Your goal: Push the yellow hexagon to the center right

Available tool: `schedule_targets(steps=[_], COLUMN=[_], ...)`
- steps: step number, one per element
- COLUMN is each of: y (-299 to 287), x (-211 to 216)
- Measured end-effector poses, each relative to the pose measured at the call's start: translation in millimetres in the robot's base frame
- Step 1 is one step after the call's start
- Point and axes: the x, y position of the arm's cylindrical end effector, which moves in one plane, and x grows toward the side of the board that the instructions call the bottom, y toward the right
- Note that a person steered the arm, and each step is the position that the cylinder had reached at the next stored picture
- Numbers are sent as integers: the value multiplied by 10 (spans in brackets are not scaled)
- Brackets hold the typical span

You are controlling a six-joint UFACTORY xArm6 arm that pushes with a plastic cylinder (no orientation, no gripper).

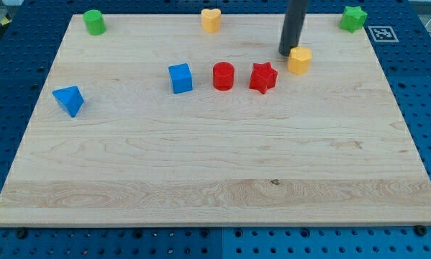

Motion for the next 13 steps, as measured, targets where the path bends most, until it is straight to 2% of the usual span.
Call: schedule_targets(steps=[2,5,7,9,13], y=[427,157,312,748,847], x=[379,430,1039,1043,807])
